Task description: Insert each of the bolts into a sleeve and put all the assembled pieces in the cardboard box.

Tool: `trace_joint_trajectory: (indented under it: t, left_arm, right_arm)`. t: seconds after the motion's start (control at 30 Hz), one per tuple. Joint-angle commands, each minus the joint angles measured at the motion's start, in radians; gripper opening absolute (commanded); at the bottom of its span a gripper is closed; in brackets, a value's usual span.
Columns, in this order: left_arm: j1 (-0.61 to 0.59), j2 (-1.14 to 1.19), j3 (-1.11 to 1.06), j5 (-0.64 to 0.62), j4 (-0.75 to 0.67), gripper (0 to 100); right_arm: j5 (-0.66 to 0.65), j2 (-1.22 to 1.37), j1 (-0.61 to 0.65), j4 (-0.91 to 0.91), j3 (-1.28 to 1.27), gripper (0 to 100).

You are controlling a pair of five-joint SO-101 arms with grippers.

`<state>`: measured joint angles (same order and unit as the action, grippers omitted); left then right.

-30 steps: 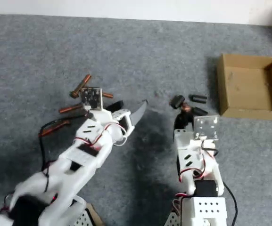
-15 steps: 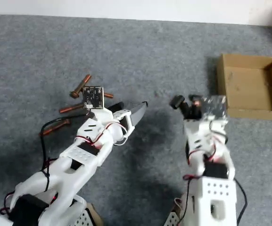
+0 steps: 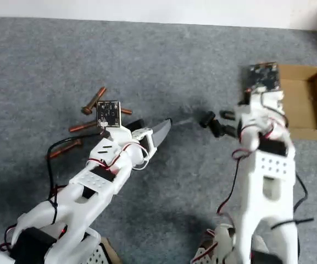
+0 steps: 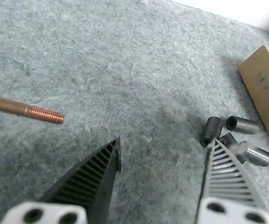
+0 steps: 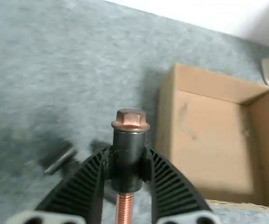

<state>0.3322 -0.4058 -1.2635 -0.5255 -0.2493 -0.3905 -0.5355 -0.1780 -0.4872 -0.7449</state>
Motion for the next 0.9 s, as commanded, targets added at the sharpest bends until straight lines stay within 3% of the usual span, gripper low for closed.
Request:
trace_joint_trajectory:
  t: [0.0, 0.43, 0.87]
  left_arm:
    - [-0.013, -0.033, 0.047, 0.002, -0.002, 27]
    - [-0.013, -0.033, 0.045, 0.002, -0.002, 27]
    - [-0.013, -0.033, 0.045, 0.002, -0.002, 27]
  right_arm:
    - [-0.025, 0.105, -0.065, -0.001, 0.159, 0.5]
    - [-0.055, 0.495, -0.165, 0.004, 0.492, 0.5]
    - [-0.055, 0.788, -0.171, 0.002, 0.716, 0.5]
